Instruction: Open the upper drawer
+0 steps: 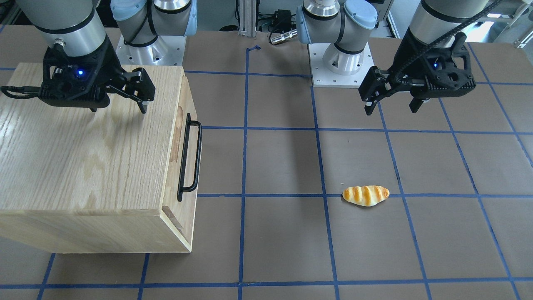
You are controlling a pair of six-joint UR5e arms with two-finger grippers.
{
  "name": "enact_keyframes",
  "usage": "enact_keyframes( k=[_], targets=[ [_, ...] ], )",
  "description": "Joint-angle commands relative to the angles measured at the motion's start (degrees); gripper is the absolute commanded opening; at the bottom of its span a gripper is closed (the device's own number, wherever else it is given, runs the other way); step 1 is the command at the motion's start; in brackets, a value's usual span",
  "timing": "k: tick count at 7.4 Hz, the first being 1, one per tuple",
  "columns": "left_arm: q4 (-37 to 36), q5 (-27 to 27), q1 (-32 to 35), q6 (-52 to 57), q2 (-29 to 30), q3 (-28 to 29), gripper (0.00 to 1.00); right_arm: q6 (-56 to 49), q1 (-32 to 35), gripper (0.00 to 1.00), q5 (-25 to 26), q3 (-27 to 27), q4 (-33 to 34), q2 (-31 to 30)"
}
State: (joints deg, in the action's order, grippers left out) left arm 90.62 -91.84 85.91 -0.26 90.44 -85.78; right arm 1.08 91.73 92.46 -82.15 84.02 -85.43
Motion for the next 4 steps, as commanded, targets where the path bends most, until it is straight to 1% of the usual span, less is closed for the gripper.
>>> enact_keyframes(
  k=[1,3,4],
  targets=[
    [0.0,0.1,0.2,0.0,0.7,-0.2,1.0,0.1,0.0,1.0,0.0,0.1,0.0,0.0],
    [-0.1,0.6,1.0,-1.2,1.6,0.1,1.0,0.0,0.0,1.0,0.0,0.0,0.0,0.0],
    [-0.4,0.8,2.1,-3.5,1.7,0.2,1.0,0.1,-0.1,1.0,0.0,0.1,0.0,0.0]
  ],
)
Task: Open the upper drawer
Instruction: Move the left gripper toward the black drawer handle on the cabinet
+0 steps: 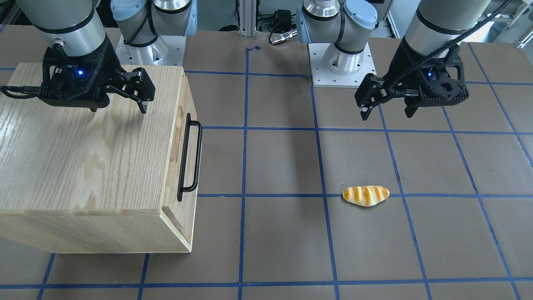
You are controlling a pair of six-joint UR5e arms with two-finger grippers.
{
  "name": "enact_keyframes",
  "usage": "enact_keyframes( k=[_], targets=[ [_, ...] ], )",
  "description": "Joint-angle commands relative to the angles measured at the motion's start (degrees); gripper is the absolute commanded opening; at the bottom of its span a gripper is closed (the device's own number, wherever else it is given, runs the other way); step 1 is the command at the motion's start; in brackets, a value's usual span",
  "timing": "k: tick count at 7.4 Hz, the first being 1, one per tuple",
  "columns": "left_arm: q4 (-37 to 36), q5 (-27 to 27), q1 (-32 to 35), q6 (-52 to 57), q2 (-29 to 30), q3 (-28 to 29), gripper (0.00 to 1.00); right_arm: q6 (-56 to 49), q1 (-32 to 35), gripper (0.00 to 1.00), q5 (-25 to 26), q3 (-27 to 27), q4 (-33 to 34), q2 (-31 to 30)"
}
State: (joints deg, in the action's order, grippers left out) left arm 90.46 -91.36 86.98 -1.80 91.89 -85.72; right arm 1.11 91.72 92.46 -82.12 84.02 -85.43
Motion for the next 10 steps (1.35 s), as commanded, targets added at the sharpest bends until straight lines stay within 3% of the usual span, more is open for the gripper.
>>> enact_keyframes(
  k=[1,6,10],
  targets=[
    [-2.5,2.4,2.7,-4.4,1.0,0.0,1.0,-0.1,0.0,1.0,0.0,0.0,0.0,0.0],
    [-10.6,11.6,10.8,-14.0,6.7,-0.2,1.0,-0.1,0.0,1.0,0.0,0.0,0.0,0.0],
    [-23.5,20.1,17.8,-27.9,11.9,-0.3,1.0,0.0,0.0,1.0,0.0,-0.1,0.0,0.0]
  ],
)
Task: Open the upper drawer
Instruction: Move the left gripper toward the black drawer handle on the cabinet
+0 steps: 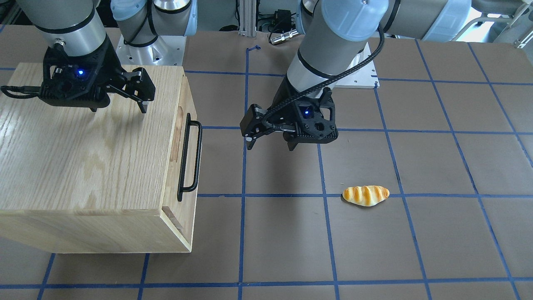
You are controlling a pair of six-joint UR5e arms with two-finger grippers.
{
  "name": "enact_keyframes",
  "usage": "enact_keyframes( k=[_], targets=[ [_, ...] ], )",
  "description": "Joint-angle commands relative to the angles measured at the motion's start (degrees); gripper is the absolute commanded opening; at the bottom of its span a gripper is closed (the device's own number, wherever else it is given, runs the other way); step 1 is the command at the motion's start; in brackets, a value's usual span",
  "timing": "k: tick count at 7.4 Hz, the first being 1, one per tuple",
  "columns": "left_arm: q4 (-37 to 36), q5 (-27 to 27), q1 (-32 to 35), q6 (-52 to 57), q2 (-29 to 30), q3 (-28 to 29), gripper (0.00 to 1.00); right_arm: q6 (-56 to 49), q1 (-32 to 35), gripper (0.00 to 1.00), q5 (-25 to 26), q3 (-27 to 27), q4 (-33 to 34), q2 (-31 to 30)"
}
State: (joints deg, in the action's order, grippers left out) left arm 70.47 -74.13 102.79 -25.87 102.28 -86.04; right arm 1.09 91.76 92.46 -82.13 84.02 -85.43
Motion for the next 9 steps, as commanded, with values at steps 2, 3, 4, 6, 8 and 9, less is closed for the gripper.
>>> enact_keyframes(
  k=[2,3,4,6,8,9],
  targets=[
    [-7.4,3.2,4.9,-7.0,3.8,-0.2,1.0,0.0,0.0,1.0,0.0,0.0,0.0,0.0],
    [-7.5,3.3,6.1,-7.7,4.3,-0.8,1.0,0.0,0.0,1.0,0.0,0.0,0.0,0.0],
    [-7.5,4.9,6.5,-8.1,5.0,-1.0,1.0,0.1,0.0,1.0,0.0,0.0,0.0,0.0],
    [-7.6,5.1,7.1,-8.5,5.1,-1.0,1.0,0.0,0.0,1.0,0.0,0.0,0.0,0.0],
    [-8.5,5.1,7.2,-8.3,6.3,-1.1,1.0,0.0,0.0,1.0,0.0,0.0,0.0,0.0],
    [-8.7,5.1,7.2,-8.3,7.1,-1.1,1.0,0.0,0.0,1.0,0.0,0.0,0.0,0.0]
  ],
)
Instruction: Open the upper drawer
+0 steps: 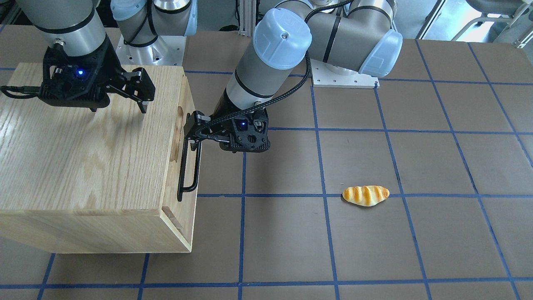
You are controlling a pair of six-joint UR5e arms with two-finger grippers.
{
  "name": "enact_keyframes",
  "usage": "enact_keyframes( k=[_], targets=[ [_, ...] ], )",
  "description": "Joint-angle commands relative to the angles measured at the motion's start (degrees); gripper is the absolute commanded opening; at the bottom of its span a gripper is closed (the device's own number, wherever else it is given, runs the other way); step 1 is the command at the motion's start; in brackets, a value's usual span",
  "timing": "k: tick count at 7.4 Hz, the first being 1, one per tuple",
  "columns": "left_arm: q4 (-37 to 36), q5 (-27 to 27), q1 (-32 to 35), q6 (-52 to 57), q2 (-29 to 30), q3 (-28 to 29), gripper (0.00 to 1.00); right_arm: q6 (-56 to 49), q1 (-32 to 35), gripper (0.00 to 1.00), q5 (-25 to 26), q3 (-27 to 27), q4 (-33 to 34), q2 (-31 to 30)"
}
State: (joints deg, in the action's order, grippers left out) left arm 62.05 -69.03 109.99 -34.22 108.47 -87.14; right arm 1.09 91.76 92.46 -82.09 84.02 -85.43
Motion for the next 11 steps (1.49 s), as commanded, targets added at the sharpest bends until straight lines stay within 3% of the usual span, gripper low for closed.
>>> enact_keyframes(
  k=[1,8,10,11],
  targets=[
    [-1.6,0.0,0.2,0.0,1.0,0.0,1.0,0.0,0.0,1.0,0.0,0.0,0.0,0.0],
    [-1.6,-1.0,-0.1,2.6,1.4,-0.2,1.0,0.0,0.0,1.0,0.0,0.0,0.0,0.0],
    [-1.5,-7.5,-0.4,7.0,1.5,-0.3,1.0,0.0,0.0,1.0,0.0,0.0,0.0,0.0],
    [-1.5,-7.6,-0.5,7.3,1.5,-0.3,1.0,0.0,0.0,1.0,0.0,0.0,0.0,0.0]
  ],
)
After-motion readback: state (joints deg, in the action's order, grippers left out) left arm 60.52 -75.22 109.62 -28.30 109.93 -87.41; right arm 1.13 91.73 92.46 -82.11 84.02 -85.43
